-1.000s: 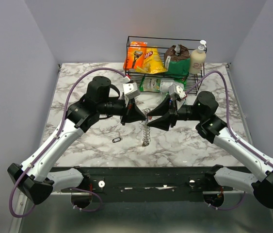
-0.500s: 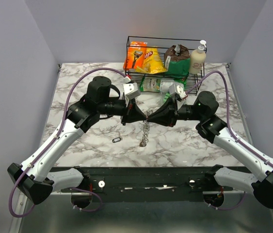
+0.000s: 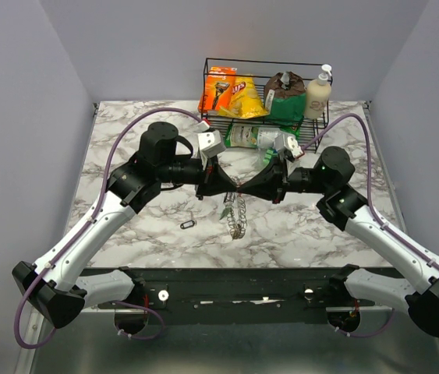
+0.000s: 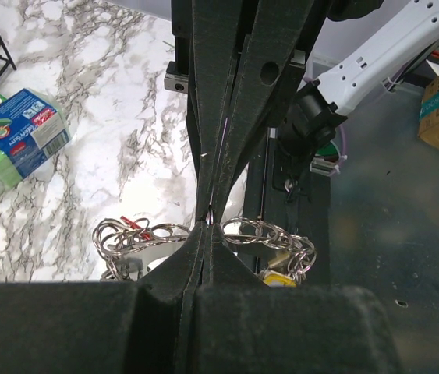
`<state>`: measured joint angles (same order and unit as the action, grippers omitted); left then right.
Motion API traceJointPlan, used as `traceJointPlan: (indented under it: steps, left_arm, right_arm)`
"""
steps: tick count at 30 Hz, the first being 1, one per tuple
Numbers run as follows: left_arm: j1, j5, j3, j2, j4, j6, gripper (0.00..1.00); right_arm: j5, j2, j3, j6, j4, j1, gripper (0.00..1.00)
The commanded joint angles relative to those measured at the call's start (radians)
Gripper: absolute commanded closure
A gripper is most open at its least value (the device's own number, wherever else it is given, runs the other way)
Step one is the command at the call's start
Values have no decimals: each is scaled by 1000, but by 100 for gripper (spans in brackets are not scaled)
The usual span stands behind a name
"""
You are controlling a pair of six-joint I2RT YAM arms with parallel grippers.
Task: Put the keys on the keyring
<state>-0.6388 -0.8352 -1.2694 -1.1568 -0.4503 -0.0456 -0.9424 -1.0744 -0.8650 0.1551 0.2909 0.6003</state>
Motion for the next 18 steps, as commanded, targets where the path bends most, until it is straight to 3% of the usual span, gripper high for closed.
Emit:
traceJointPlan:
  steps: [1,6,10,15,18]
  left_arm:
    - [-9,-47,-4,0,87,-20,100]
    - [-9,-48,-8,-11,88,-17,95]
    - [-9,-45,5,-4,113,-33,79]
    - [-9,-24,42,29,180,-68,68]
    - [-7,-1,67,58,225,-97,52]
  right_arm:
    - [50,19,1,-20,17,4,99]
    - [77,22,0,-23,19,4,99]
    - [83,31,6,-19,21,6,99]
    - [93,44,12,-12,30,4,99]
    - [96,54,17,-8,33,4,99]
